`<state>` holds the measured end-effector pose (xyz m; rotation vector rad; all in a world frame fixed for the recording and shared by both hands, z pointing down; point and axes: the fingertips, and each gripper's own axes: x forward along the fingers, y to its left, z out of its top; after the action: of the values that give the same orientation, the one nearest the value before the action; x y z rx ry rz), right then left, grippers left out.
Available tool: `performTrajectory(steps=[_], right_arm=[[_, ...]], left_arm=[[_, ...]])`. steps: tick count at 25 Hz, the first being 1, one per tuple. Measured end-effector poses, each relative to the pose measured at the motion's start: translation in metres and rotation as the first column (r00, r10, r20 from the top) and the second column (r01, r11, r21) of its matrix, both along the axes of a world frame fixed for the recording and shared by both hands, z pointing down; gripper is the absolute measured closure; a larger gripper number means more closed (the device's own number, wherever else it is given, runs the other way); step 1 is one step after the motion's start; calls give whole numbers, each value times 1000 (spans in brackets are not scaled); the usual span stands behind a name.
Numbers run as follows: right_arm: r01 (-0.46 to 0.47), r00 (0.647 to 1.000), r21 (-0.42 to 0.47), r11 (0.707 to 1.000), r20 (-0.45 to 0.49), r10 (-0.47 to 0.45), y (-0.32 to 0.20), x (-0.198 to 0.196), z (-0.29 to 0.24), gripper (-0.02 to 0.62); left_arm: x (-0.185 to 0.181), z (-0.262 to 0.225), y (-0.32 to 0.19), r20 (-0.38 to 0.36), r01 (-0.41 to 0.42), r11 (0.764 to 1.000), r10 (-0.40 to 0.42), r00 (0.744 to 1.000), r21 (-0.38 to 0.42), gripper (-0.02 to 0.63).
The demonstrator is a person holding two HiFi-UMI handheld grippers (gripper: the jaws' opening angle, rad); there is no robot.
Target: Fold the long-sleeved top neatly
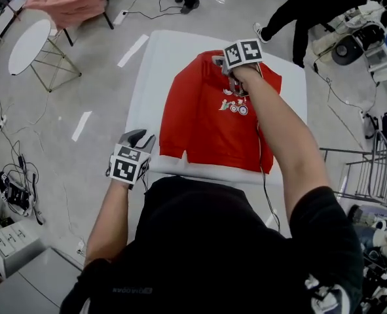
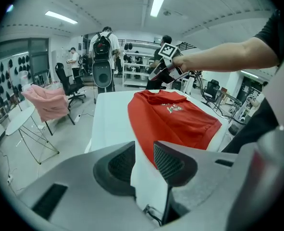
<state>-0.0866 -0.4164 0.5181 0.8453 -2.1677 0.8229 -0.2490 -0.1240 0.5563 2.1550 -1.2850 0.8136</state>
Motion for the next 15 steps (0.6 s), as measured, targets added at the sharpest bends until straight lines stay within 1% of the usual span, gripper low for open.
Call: performTrajectory(steps=[1,4,7,10,12,15], right_arm=[[-4,1000,19,1000,16,4,3,4,-6,587],[-14,998,76,997,61,9,22,23,-25,591],[-25,995,135,991,98,12,54,50,-42,591],[-48,991,176,983,131,25,93,80,-52,591],[-61,991,206,977,130,35,119,102,-56,591],[-69,994,256,964,98,45,156,137,-59,591]], left_arm=[[3,-3,-3,-3,0,1000,0,1000,10,486],[14,-11,-9,-9,1,999,0,1000,42,486],[28,-15,-11,-9,-7,998,7,1000,60,486],[40,-15,-10,-7,-17,998,18,1000,63,486],[48,-15,-7,-3,-24,998,24,1000,61,486],[62,-18,-1,-1,-32,998,32,999,60,486]])
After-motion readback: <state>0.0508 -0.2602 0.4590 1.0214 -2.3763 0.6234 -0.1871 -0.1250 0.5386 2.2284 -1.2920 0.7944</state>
